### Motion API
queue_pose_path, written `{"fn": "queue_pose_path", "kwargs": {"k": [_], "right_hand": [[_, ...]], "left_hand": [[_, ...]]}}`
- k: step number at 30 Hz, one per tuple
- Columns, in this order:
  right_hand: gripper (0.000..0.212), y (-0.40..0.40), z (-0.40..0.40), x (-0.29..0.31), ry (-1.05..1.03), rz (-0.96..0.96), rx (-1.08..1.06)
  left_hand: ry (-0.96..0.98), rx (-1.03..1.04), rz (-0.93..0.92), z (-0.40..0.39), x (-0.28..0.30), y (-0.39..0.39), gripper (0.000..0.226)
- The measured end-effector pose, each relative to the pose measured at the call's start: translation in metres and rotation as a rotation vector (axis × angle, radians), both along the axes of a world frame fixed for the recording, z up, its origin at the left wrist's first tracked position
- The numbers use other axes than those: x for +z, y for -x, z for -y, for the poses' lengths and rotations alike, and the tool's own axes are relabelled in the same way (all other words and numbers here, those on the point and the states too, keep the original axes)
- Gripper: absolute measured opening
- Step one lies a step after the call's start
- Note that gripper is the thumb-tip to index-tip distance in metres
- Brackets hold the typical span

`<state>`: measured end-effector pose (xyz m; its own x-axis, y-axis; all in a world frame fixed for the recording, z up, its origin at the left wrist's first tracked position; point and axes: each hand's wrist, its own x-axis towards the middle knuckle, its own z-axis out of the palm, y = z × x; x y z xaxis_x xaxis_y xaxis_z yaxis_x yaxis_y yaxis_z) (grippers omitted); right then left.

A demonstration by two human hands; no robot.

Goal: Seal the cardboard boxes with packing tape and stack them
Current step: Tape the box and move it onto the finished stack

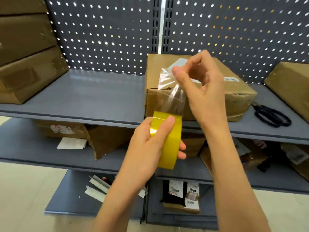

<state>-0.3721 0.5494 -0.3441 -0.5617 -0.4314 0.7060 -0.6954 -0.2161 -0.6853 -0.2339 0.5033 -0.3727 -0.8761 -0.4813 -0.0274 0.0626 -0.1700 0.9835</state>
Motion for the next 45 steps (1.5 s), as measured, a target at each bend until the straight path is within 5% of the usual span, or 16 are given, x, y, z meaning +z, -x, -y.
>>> {"fn": "queue_pose_path", "kwargs": {"k": [9, 33, 42, 45], "right_hand": [[0.023, 0.031, 0.014, 0.006, -0.115, 0.023, 0.163], [0.022, 0.058, 0.056, 0.006, -0.384, 0.047, -0.040], [0.032, 0.058, 0.055, 0.002, -0.494, -0.137, -0.191], [0.018, 0.055, 0.057, -0.002, -0.414, -0.242, -0.244]], "left_hand": [[-0.064, 0.315, 0.047, -0.031, 0.006, 0.022, 0.023], [-0.003, 0.277, 0.148, 0.007, 0.021, 0.015, 0.041], [-0.013, 0.297, 0.135, 0.007, 0.016, 0.017, 0.037], [-0.012, 0.316, 0.137, 0.006, 0.013, 0.020, 0.032]]}}
